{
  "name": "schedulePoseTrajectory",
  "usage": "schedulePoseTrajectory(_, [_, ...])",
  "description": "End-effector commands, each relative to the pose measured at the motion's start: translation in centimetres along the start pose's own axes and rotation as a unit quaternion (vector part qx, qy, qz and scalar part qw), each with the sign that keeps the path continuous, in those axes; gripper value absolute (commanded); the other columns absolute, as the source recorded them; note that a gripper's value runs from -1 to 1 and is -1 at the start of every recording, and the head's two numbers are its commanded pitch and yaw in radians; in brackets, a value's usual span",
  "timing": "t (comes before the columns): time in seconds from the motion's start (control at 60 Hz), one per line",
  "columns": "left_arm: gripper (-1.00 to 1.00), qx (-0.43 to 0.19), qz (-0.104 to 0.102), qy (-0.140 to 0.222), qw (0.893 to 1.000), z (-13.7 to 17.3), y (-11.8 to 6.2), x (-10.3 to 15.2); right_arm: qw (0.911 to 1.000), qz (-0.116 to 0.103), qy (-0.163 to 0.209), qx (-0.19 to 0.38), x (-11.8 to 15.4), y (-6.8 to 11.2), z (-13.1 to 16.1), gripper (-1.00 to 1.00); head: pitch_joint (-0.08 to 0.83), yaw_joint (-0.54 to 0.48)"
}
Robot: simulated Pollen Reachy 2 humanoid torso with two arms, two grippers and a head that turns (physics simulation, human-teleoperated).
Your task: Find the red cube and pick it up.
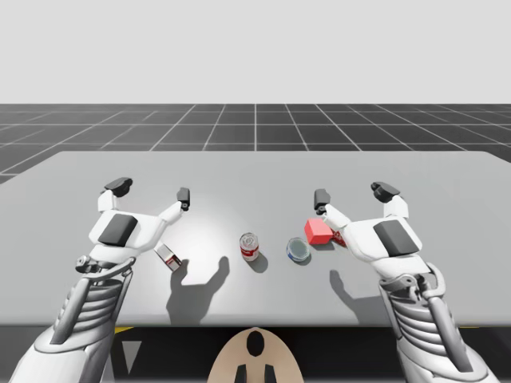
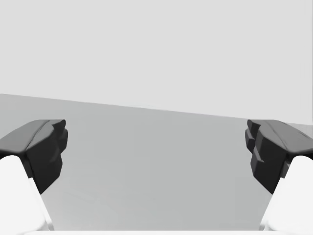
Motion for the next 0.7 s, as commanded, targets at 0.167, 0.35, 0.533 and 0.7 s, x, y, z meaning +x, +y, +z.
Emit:
schedulePoseTrajectory(0.167, [-1.0, -0.003, 0.007, 0.001, 1.0, 0.0, 0.0, 0.1, 0.9999, -0.013, 0.007, -0.001, 0.1, 0.4, 0.1, -1.0, 0.633, -0.3])
schedulePoseTrajectory(0.35, [-1.0, -0.008, 0.016, 0.003, 1.0, 0.1, 0.0, 0.1, 0.9997, -0.02, 0.013, -0.008, 0.9, 1.4, 2.5, -1.0, 0.625, -0.29])
schedulePoseTrajectory(0.533, [-1.0, -0.012, 0.02, 0.004, 1.0, 0.1, 0.0, 0.1, 0.9983, -0.052, 0.026, -0.006, 0.5, 3.4, 5.7, -1.0, 0.629, -0.3])
schedulePoseTrajectory(0.7, [-1.0, -0.014, 0.024, 0.005, 1.0, 0.1, 0.0, 0.1, 0.9952, -0.081, 0.054, 0.015, -0.7, 4.2, 8.6, -1.0, 0.637, -0.29])
